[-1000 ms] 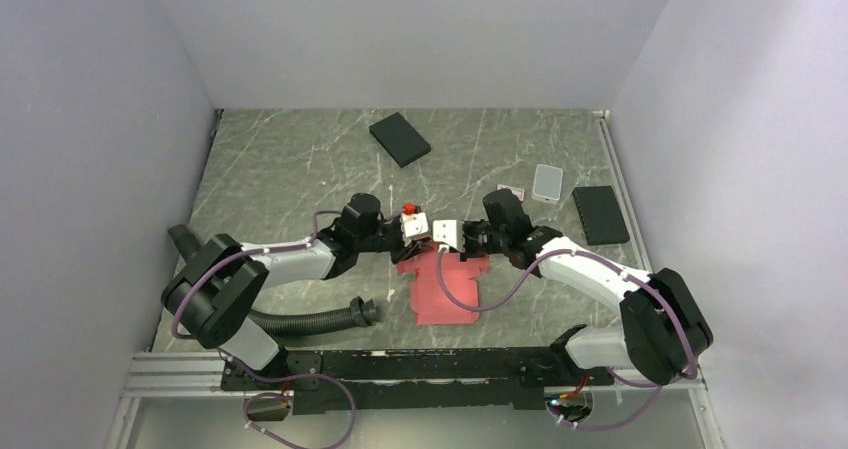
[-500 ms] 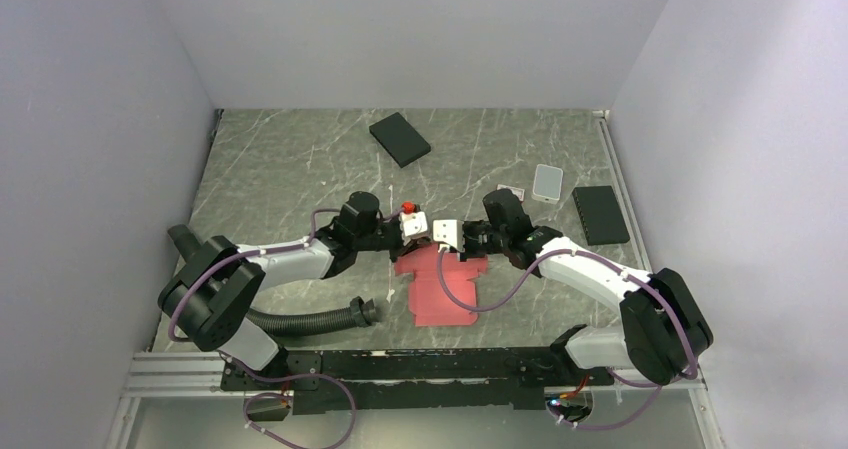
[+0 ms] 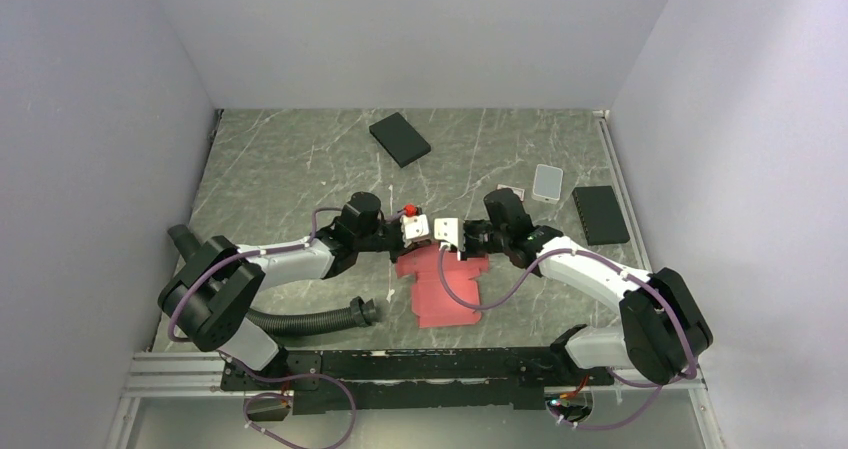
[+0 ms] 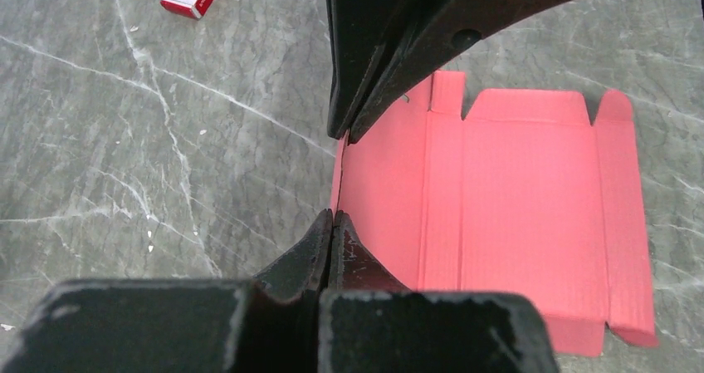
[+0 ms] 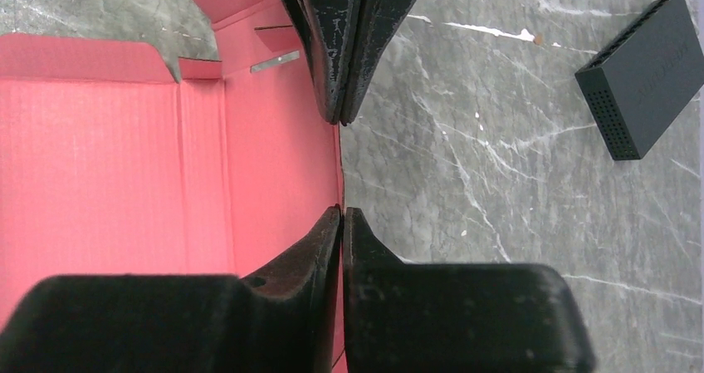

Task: Fold the paper box
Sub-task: Fold the paper box at the center of the board.

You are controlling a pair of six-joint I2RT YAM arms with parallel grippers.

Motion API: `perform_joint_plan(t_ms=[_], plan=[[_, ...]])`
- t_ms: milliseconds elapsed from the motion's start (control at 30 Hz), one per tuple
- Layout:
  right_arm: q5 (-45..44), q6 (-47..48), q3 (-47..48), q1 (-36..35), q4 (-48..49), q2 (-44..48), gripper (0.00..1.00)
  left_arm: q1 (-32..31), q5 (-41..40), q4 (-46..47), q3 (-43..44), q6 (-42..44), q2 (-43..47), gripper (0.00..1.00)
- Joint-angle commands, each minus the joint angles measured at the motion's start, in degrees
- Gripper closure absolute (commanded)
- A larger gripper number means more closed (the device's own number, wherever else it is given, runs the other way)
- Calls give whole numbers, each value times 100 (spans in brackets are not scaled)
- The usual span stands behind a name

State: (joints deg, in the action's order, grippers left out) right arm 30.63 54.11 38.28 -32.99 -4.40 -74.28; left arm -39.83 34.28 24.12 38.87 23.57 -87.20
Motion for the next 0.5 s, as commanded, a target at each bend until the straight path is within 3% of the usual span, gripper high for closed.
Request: perform_joint_plan(t_ms=[0,467], plan=[[209,-8,190,137,167,38,89,-7,-237,-78,42,260,124,100],[259,296,154,329,-59,100,78,-7,-237,-127,68,297,126,100]])
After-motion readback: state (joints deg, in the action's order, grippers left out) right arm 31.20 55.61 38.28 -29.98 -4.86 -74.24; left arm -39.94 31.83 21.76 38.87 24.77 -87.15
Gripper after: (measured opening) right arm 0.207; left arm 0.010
